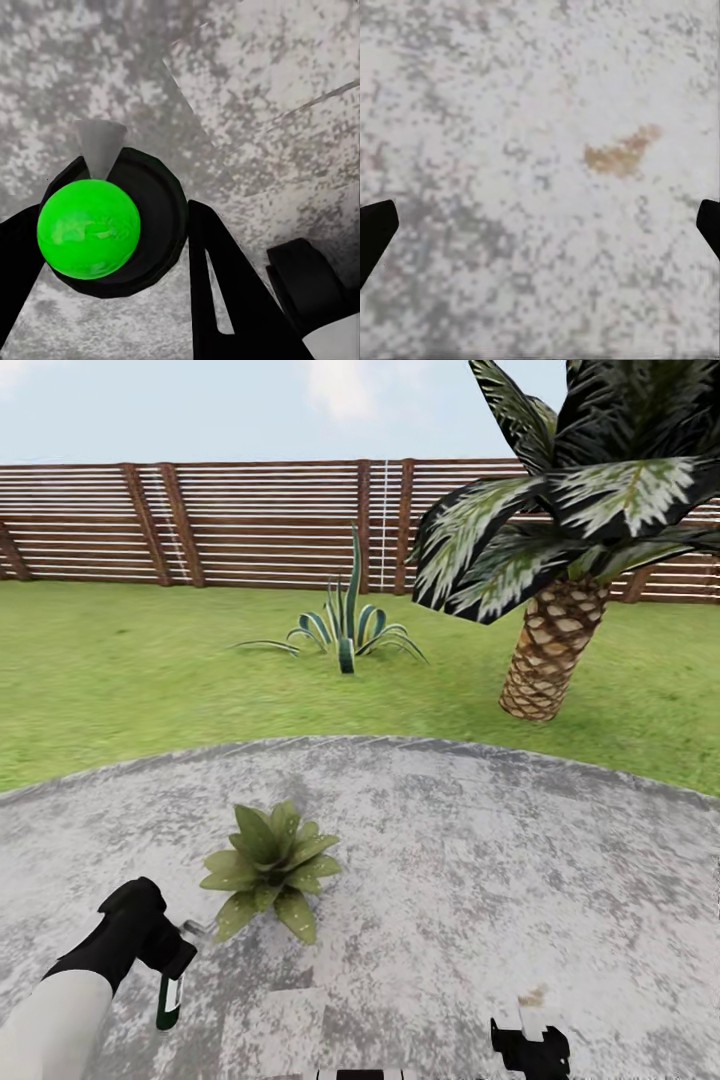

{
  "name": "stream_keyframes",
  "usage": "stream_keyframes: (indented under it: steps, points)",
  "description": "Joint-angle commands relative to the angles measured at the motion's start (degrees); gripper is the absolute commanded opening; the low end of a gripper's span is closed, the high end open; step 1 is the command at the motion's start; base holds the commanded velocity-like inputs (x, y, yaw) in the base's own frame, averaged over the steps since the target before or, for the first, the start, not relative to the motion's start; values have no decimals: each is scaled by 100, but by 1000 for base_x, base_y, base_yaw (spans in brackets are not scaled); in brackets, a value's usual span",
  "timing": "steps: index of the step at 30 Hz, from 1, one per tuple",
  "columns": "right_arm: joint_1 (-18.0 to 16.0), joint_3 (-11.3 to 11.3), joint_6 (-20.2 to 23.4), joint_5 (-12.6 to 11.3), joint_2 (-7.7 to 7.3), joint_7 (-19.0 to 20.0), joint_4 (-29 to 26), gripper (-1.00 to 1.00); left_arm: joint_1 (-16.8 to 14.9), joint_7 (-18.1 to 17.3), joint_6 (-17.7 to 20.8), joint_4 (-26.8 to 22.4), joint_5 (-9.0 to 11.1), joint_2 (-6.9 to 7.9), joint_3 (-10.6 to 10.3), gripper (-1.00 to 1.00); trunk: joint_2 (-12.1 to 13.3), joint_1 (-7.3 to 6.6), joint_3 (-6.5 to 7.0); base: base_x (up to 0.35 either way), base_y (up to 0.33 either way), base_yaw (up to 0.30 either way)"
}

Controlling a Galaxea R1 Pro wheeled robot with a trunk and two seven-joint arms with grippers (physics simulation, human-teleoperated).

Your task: Pick up the pesticide atomizer in the garden and spray insectifuge to fully cover both potted plants in the garden.

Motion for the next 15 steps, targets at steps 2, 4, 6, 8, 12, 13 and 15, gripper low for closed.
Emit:
stream_keyframes:
  steps: [2,4,6,8,12,13,15]
  points:
    - [-3,46,-12,-40,0,-21,1,100,1,-49,30,-9,-40,3,16,-100,-2,-1,-18,43,309,-206]
    - [-3,49,-12,-41,0,-21,1,100,2,-49,30,-3,-40,2,17,-100,-2,-1,-33,12,312,-197]
    - [-3,43,-12,-41,0,-27,1,100,2,-49,30,41,-44,-17,12,-100,-2,-1,-46,-48,314,-154]
    - [-3,46,-11,-41,0,-29,1,100,2,-49,30,48,-46,-25,16,-100,-2,-1,-52,-92,309,-57]
    - [-3,51,-12,-26,-7,-23,15,100,2,-49,30,60,-49,-29,19,-100,-2,-1,-54,-226,235,-9]
    - [-3,50,-12,-25,-11,-22,17,100,1,-49,30,60,-44,-29,19,-100,-2,-1,-54,-115,258,-1]
    - [-3,50,-12,-24,-11,-22,18,100,2,-49,30,60,-41,-29,19,-100,-2,-1,-54,-45,286,0]
